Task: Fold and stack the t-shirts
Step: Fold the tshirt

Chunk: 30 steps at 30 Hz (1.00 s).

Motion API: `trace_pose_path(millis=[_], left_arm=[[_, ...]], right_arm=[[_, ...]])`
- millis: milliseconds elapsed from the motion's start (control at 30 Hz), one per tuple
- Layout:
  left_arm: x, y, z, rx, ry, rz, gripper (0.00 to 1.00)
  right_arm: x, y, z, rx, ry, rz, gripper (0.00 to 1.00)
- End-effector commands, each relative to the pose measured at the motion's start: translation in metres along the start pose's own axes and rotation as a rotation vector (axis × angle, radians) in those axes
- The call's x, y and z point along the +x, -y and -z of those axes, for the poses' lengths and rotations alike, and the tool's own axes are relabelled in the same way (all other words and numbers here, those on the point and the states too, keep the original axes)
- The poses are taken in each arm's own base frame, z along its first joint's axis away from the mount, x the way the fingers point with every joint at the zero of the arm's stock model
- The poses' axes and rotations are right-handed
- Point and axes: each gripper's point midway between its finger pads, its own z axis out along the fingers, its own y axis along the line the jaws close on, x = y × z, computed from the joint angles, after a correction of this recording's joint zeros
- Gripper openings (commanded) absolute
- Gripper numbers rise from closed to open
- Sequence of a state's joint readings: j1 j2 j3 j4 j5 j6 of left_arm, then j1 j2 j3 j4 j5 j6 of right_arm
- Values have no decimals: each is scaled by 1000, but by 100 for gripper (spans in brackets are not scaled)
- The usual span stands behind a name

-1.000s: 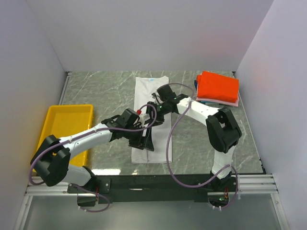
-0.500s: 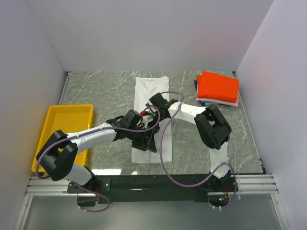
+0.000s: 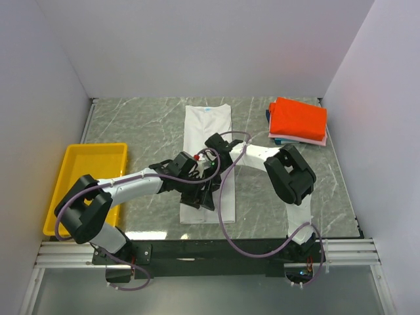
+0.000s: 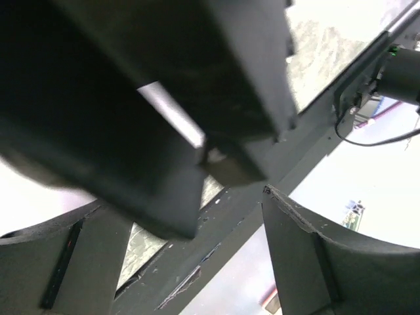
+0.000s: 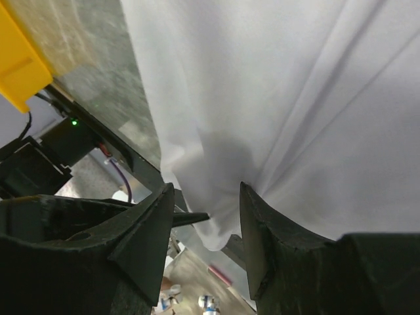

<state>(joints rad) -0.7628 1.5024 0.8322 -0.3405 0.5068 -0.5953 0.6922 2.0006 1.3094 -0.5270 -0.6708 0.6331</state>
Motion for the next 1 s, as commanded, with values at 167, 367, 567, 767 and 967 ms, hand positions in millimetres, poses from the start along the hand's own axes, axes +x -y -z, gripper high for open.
trace_pose_path(millis=[167, 367, 567, 767, 967], left_arm=[[-9, 9, 27, -39, 102, -11, 83], [-6, 15, 53, -46, 174, 17, 83], [22, 3, 56, -50, 149, 49, 83], [42, -15, 50, -62, 137, 70, 82], [47, -30, 42, -82, 168, 103, 81]], right_arm=[[13, 35, -18, 119, -58, -22, 52], [14, 49, -24, 161, -80, -34, 52], [11, 42, -19, 152, -67, -7, 52], [9, 9, 6, 77, -22, 51, 54], [11, -11, 31, 13, 15, 70, 57]])
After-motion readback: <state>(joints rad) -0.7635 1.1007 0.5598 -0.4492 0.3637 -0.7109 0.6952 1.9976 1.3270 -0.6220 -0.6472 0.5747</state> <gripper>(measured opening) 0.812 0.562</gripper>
